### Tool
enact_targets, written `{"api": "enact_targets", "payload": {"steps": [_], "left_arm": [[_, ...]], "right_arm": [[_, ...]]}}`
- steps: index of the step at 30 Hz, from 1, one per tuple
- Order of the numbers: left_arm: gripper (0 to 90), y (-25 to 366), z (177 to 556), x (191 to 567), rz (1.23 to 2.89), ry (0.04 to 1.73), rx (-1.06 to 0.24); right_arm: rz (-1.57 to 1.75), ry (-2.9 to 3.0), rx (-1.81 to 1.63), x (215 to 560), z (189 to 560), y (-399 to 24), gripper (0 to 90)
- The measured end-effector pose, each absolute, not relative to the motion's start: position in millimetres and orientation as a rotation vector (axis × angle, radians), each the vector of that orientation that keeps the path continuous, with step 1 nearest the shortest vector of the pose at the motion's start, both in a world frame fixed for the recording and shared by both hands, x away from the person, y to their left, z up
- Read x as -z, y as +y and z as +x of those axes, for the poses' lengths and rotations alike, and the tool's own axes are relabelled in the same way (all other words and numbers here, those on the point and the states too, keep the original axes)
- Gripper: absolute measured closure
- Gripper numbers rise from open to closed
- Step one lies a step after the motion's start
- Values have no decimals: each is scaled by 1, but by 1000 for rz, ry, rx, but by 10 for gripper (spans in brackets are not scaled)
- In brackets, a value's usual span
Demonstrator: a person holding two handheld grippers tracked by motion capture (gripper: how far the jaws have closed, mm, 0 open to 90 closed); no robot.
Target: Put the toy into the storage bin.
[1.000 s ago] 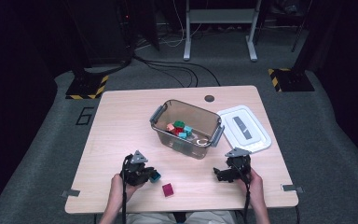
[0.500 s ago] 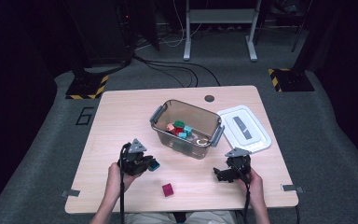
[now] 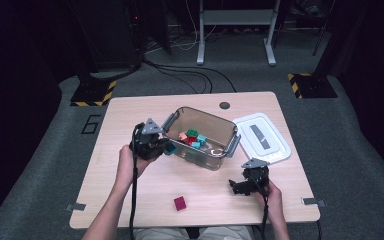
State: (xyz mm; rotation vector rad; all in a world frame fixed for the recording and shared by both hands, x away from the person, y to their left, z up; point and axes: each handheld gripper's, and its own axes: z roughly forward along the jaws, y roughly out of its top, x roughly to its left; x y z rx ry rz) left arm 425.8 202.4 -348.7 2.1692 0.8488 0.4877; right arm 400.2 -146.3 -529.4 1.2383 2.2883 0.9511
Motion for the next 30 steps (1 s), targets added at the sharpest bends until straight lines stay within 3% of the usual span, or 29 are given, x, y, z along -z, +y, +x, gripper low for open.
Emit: {"api": "enact_targets", "payload": {"steps": [8, 19, 27, 29, 30], "left_arm": [[810, 172, 468, 331, 2188, 841, -481], [809, 155, 512, 355, 2223, 909, -433], [793, 158, 522, 368, 2208, 912, -375], [610, 160, 522, 369, 2204, 930, -341], [561, 160, 522, 370, 2203, 934, -342]], "right_arm": [[1237, 2289, -951, 529, 400, -146, 0], [1229, 2290, -952, 529, 401, -147, 0], [1222, 2289, -954, 530, 401, -147, 0], [1229, 2291, -951, 529, 400, -147, 0], [1227, 2291, -952, 530, 401, -147, 0]]}}
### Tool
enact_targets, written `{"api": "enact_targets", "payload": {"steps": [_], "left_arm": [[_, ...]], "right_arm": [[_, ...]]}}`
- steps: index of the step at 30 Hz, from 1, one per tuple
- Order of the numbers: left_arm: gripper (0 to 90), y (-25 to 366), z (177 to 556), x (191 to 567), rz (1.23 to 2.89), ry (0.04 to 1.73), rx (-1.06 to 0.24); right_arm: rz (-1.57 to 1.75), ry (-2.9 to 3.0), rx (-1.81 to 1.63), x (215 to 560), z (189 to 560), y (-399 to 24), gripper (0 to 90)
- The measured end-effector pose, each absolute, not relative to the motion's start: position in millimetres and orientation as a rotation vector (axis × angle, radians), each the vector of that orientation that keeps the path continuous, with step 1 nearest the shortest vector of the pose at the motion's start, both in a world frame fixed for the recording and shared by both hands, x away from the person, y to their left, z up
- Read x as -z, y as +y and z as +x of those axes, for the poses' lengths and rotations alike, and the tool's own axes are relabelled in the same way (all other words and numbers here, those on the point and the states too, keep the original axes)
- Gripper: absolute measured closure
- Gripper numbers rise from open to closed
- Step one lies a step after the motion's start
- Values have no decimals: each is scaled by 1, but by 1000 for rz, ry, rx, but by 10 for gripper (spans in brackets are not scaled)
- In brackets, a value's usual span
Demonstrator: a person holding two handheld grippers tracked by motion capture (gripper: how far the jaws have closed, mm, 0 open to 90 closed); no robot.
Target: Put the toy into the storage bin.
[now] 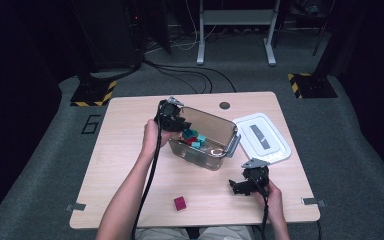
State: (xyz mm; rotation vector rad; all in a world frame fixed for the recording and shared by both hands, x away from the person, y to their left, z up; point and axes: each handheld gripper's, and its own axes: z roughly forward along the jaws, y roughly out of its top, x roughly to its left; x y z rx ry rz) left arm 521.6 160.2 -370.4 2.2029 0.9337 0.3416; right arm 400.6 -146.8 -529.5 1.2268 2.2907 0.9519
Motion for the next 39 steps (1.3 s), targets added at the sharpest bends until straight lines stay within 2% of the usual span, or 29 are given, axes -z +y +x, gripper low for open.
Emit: {"api": "enact_targets", "payload": {"steps": [4, 6, 9, 12, 24, 39], "left_arm": [[323, 165, 514, 371, 2194, 959, -363], [251, 169, 509, 370, 2190, 969, -373], [191, 173, 500, 369, 2185, 968, -384], [158, 178, 491, 369, 2188, 954, -383], [132, 195, 452, 379, 2192, 914, -393], [87, 208, 412, 415, 2234, 911, -347]], "right_arm": [[1220, 2290, -953, 530, 401, -147, 0], [1222, 2290, -954, 530, 401, -147, 0], [1220, 2290, -954, 530, 401, -147, 0], [1220, 2290, -953, 530, 401, -147, 0], [1220, 2290, -953, 530, 401, -147, 0], [1221, 2289, -953, 530, 401, -147, 0]]}}
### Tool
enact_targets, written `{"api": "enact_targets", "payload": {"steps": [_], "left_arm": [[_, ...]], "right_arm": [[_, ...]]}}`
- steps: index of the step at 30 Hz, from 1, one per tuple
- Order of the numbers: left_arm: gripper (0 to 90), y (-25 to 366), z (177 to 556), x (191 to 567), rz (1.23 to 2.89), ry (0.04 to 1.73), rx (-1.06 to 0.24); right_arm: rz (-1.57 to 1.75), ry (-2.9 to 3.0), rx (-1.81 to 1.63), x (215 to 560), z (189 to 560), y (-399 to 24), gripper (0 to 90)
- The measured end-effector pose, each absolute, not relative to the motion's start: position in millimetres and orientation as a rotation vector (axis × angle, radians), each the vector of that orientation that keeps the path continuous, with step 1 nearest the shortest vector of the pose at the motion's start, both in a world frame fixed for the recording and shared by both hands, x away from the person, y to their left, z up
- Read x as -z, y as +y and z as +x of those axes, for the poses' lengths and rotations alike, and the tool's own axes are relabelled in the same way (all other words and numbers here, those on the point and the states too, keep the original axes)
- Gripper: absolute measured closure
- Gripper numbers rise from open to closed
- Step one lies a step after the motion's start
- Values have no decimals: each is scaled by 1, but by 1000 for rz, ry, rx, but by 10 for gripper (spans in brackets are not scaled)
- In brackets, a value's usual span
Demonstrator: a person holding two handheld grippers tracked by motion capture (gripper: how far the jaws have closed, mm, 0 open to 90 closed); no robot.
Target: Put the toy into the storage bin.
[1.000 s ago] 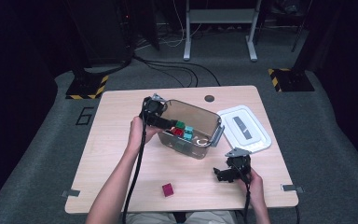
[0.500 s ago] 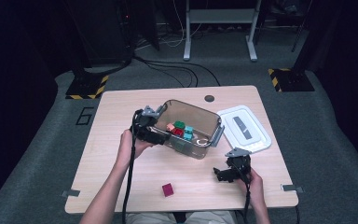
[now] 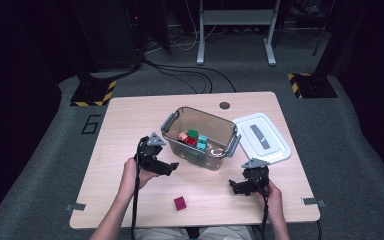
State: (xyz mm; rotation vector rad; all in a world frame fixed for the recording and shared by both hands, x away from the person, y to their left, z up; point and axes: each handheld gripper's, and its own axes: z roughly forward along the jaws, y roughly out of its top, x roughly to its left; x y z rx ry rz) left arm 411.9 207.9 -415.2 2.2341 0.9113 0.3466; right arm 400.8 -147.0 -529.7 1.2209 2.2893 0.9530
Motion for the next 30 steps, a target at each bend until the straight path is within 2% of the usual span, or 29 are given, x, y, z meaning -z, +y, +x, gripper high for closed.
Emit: {"api": "enact_targets", "payload": {"steps": [15, 30], "left_arm": [[41, 192, 381, 456, 2286, 881, -247], [40, 179, 357, 499, 2386, 833, -162]], "right_arm": [[1222, 2289, -953, 530, 401, -147, 0], [1221, 2289, -953, 530, 401, -147, 0]]}}
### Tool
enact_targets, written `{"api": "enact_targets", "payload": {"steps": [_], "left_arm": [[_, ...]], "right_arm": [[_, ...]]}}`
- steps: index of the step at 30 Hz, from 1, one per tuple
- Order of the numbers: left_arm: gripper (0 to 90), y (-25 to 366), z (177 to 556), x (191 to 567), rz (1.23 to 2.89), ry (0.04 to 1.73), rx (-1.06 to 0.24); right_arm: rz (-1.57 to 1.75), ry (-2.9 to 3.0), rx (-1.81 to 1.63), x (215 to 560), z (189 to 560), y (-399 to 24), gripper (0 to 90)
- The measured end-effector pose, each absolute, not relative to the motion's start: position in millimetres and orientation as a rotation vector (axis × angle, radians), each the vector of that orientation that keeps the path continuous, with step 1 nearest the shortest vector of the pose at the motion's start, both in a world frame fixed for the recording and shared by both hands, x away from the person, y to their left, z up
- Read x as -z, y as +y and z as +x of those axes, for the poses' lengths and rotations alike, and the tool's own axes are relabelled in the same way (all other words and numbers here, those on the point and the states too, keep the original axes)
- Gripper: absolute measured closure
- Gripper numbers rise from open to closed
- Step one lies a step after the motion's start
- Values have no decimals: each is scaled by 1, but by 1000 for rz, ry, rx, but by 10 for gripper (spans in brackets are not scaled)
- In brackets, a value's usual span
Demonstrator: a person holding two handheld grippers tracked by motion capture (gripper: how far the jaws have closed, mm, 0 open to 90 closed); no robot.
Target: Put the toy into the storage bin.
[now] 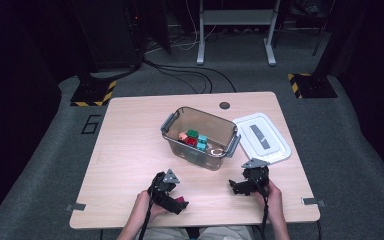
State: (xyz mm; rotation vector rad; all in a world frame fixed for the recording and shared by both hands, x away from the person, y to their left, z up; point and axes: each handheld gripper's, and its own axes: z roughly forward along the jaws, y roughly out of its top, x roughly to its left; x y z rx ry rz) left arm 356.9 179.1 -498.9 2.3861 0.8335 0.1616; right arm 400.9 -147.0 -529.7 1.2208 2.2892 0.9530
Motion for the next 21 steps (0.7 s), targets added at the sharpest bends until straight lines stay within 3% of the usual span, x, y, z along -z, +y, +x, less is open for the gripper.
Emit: {"api": "enact_targets", "payload": {"steps": [7, 12, 21], "left_arm": [[42, 176, 352, 509, 2392, 851, -193], [193, 173, 345, 510, 2415, 797, -226], [583, 177, 338, 507, 2409, 734, -235]], "right_arm": [[1221, 2289, -953, 530, 401, -147, 0], [1221, 2289, -953, 530, 401, -147, 0], [1223, 2289, -954, 530, 401, -147, 0]]}}
